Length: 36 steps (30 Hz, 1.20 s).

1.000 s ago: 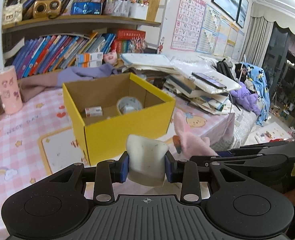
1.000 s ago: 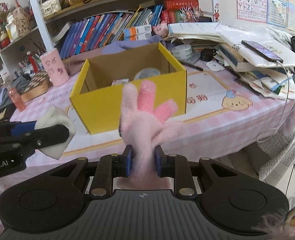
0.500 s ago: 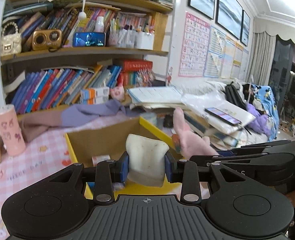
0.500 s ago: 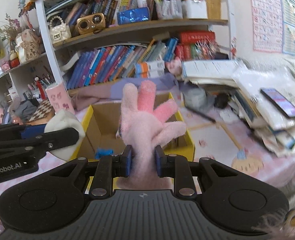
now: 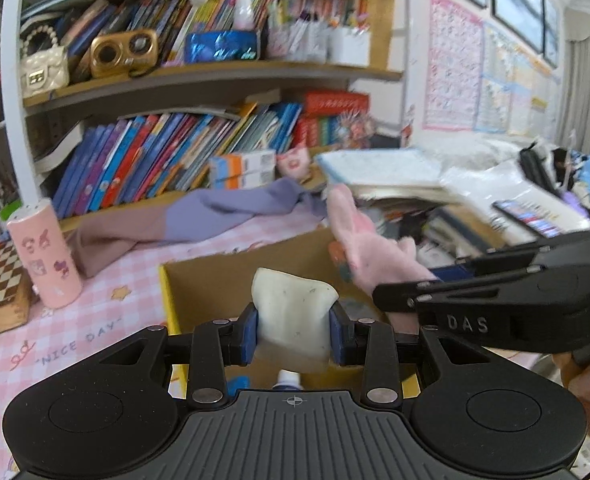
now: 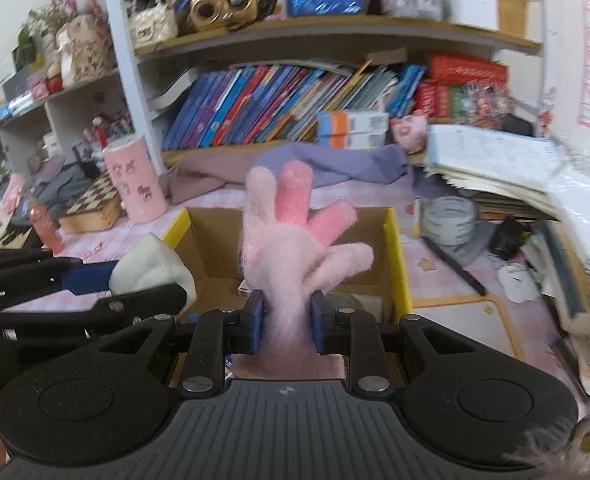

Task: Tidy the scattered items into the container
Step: 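Lift and carry the glove and sponge with both grippers over the yellow box, then open the right gripper to drop the glove while the left gripper drops the sponge into the box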

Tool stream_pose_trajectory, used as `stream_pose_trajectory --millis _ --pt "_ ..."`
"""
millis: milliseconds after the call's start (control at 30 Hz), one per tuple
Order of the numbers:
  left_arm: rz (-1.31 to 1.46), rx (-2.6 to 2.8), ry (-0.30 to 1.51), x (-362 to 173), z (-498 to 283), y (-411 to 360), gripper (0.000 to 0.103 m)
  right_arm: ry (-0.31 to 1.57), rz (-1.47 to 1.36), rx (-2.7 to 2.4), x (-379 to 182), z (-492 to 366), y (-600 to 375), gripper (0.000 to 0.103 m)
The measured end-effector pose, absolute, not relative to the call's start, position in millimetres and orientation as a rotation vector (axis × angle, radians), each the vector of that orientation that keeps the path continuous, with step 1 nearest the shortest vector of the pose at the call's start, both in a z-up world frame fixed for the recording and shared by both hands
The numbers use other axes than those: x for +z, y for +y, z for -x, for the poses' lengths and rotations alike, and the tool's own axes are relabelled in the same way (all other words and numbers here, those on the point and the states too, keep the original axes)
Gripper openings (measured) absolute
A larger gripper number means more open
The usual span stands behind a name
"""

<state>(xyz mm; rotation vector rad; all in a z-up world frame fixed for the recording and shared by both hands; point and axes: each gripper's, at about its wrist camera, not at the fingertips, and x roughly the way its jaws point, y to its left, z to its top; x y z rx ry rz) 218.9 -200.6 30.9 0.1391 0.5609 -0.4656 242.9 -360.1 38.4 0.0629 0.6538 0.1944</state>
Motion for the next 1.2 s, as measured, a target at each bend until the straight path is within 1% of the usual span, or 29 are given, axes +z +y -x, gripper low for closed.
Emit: stream_pose_trajectory --millis 267,633,700,767,833,867,900,933,967,1000,1033,1067,1100,1200 --pt "-0.149 -0.365 0.650 10.8 -241.5 -209.1 0.034 0.738 -0.040 0.311 16.8 -291.1 -356.6 0.025" --pt "-0.152 -0.297 0.709 -2.9 -259.2 -214.1 0.035 0.823 -0.040 0.361 -2.9 -319.7 -358.8 0.028" --pt "-0.152 -0.291 0.717 -5.5 -259.9 -213.8 0.036 0.833 -0.037 0.362 -5.3 -321.1 -358.2 0.030" --pt "-0.155 -0.279 0.724 -7.9 -260.6 -213.9 0.038 0.836 -0.036 0.357 -7.2 -322.4 -358.0 0.037" --pt "-0.161 -0.264 0.734 -9.4 -262.1 -214.5 0.041 0.830 -0.042 0.341 -7.6 -322.7 -358.8 0.041" --pt "-0.166 -0.252 0.741 -9.9 -262.7 -214.6 0.042 0.824 -0.048 0.334 -6.8 -322.7 -360.2 0.044" --pt "-0.170 -0.240 0.741 -9.5 -262.4 -214.3 0.049 0.817 -0.055 0.329 -5.2 -321.7 -361.5 0.046" --pt "-0.171 -0.232 0.732 -8.0 -260.7 -213.3 0.060 0.808 -0.061 0.325 -3.0 -320.4 -363.0 0.049" --pt "-0.168 -0.230 0.717 -5.3 -258.5 -212.0 0.065 0.798 -0.065 0.319 -0.2 -318.8 -364.3 0.053" --pt "-0.162 -0.230 0.699 -1.8 -256.1 -210.5 0.071 0.786 -0.069 0.313 2.9 -316.8 -365.4 0.054" --pt "-0.154 -0.232 0.682 2.0 -254.2 -209.1 0.075 0.770 -0.072 0.307 6.7 -313.8 -366.6 0.056" --pt "-0.148 -0.233 0.667 5.6 -252.6 -207.9 0.077 0.757 -0.074 0.302 9.8 -312.0 -367.3 0.060" --pt "-0.145 -0.232 0.653 9.3 -251.0 -207.0 0.080 0.745 -0.075 0.295 13.0 -309.3 -367.9 0.061" --pt "-0.136 -0.232 0.601 20.9 -241.9 -203.9 0.083 0.703 -0.079 0.272 24.2 -298.5 -368.8 0.062"
